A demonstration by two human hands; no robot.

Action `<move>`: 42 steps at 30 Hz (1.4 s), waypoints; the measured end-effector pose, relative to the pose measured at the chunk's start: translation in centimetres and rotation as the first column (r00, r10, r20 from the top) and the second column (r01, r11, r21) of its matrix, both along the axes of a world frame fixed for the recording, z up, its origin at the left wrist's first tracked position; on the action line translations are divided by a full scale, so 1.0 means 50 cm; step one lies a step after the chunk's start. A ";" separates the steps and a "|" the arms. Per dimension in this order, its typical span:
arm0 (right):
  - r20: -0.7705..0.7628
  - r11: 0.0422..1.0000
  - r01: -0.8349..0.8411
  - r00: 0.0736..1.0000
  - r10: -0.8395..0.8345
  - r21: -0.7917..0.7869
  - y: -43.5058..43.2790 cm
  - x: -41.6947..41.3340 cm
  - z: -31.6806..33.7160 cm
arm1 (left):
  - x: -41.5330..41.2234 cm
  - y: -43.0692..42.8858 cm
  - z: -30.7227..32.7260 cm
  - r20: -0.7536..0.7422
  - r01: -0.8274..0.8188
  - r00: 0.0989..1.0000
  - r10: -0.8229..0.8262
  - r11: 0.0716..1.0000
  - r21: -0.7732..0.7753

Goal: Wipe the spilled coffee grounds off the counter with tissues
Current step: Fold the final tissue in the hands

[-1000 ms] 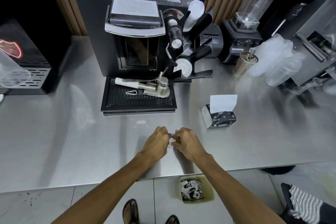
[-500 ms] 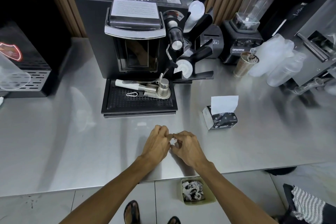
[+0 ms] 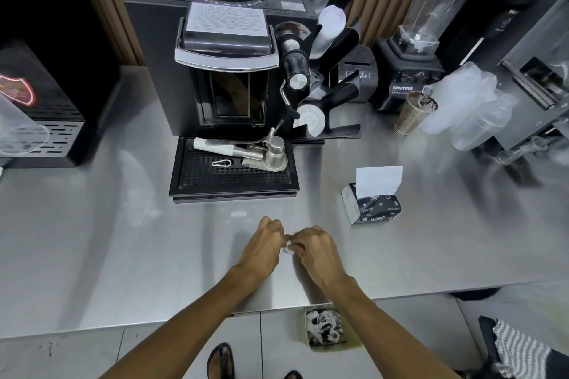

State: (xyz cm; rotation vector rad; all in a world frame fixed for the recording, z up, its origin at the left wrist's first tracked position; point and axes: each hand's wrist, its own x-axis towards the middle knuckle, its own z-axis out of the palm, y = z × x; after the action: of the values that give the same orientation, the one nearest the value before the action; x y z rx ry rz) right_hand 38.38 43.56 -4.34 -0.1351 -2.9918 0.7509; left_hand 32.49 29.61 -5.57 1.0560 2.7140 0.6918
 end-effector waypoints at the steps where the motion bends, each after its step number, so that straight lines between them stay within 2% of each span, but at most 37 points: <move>1: 0.000 1.000 -0.008 1.000 0.008 0.012 0.000 -0.001 0.000 | -0.002 -0.002 -0.001 -0.007 0.011 1.000 -0.011 1.000 -0.013; 5: 0.005 0.997 -0.016 1.000 0.016 0.072 -0.002 -0.007 0.002 | -0.010 -0.002 0.000 -0.016 -0.002 1.000 0.002 1.000 0.020; 9: 0.038 0.998 -0.026 0.999 0.024 0.063 0.001 -0.023 0.008 | -0.023 -0.006 0.014 -0.026 0.008 1.000 -0.008 1.000 -0.003; 16: 0.165 0.996 -0.070 0.983 0.077 -0.051 0.012 -0.047 0.003 | -0.042 -0.001 0.038 -0.051 0.049 0.997 -0.057 0.987 -0.156; 20: 0.226 0.971 -0.041 0.969 0.095 -0.235 0.028 -0.061 0.023 | -0.067 0.002 0.046 0.010 0.111 0.994 -0.111 0.975 -0.191; 27: 0.176 0.929 0.017 0.983 0.053 -0.370 0.053 -0.079 0.060 | -0.099 0.006 0.065 -0.034 0.142 0.988 -0.150 0.975 -0.171; 33: 0.214 0.898 0.097 0.977 -0.003 -0.429 0.066 -0.085 0.081 | -0.110 0.024 0.082 -0.034 0.172 0.983 -0.181 0.968 -0.183; 42: 0.227 0.826 0.290 0.953 -0.202 -0.484 0.129 0.026 0.096 | -0.039 0.105 0.078 -0.087 0.276 0.954 -0.288 0.952 -0.130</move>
State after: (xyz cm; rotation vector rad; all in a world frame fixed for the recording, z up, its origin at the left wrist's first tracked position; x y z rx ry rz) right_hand 39.68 50.00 0.46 -0.6241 -2.7445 1.5465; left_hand 30.54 34.84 -1.66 1.4489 2.5713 0.4351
